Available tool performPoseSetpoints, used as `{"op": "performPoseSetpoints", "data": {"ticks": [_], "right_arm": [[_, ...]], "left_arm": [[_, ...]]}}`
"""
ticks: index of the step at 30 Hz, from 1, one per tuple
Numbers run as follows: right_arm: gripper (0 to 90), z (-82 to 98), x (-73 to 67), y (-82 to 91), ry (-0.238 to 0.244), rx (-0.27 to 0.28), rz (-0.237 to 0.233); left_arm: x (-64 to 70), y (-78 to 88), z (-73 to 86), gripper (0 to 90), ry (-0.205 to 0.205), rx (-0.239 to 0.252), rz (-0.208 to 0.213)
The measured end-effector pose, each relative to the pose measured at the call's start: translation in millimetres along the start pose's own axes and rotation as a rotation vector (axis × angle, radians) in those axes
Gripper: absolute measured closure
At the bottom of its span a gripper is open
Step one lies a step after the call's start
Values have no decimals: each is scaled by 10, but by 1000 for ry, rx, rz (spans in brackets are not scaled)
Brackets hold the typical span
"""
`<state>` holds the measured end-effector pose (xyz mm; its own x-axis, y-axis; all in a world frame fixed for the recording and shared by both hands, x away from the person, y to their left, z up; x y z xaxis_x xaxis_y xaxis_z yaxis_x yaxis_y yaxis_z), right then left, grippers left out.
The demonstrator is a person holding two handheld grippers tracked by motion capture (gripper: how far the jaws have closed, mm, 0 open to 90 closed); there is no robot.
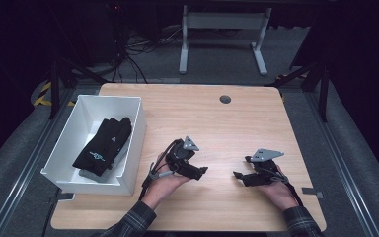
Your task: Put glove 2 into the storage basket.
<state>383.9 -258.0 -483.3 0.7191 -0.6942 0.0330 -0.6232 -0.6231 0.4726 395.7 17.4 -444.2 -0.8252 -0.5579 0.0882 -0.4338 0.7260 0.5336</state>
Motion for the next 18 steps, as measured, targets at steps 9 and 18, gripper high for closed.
{"op": "performPoseSetpoints", "data": {"ticks": [9,18], "right_arm": [[219,-1,-3,-1,1,0,-2],[215,-1,-6,-1,3,-2,-5]], "left_arm": [[-23,-148,199,144,-14,-10,-17],[-12,-249,312,81,-35,-46,-26]]}}
Point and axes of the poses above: each handheld gripper's, and its own axes: y roughly backward along the jaws, z roughly out of its underside, x roughly to its right, the point moved 2 cm from there along -y, roughly forward along the jaws, and after that the axes turned 14 degrees about x, right-handed, at the moved point
